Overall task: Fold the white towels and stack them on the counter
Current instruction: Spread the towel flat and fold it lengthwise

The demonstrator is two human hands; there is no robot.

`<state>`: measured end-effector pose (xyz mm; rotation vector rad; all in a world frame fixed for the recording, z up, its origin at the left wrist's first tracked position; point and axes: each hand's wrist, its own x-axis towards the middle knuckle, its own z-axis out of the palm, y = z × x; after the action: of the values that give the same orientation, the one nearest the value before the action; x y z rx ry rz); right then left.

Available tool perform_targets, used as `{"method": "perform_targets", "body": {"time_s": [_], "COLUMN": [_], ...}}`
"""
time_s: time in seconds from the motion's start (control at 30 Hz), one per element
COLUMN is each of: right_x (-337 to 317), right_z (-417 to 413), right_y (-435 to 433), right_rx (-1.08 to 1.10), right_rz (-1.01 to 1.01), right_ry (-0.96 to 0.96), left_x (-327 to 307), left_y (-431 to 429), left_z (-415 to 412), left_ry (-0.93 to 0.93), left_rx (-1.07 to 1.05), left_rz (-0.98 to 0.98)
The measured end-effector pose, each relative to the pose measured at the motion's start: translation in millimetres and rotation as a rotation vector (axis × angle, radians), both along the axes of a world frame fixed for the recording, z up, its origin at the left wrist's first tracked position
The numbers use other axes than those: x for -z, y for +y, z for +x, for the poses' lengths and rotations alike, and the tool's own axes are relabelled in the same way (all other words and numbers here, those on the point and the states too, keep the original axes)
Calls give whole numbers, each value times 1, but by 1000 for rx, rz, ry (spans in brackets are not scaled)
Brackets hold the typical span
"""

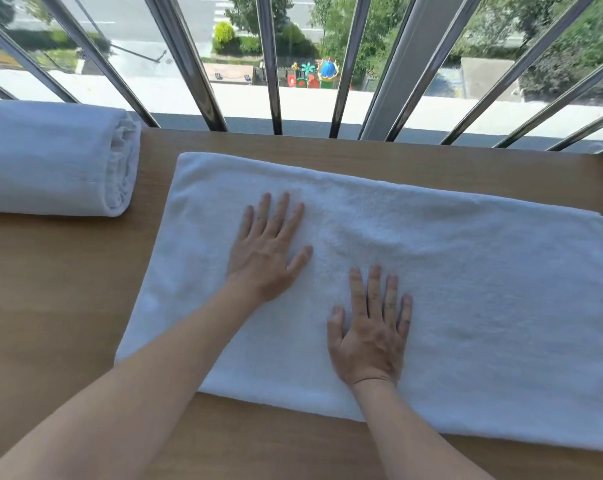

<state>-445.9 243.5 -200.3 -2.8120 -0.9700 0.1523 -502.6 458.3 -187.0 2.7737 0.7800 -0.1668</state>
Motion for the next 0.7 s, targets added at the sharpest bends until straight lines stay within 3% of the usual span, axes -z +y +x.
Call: {"method": "perform_targets", "body": {"time_s": [0.1,0.33,0.47,0.7], "right_x": [1,1,-1,-2], "right_z": [-1,-2,-1,-1], "right_y": [0,1,2,3], "right_rx": [1,6,18,20], "right_rz": [4,12,53,28], "right_ry": [-8,-20,-43,-31], "left_x": [4,3,4,4], "left_y": [-12,88,79,-55], "left_z": [-16,-37,-27,-69], "left_ry": [1,59,85,-28], "left_rx": [83,-265,-333,-10], "left_rz": [26,58,55,-7]}}
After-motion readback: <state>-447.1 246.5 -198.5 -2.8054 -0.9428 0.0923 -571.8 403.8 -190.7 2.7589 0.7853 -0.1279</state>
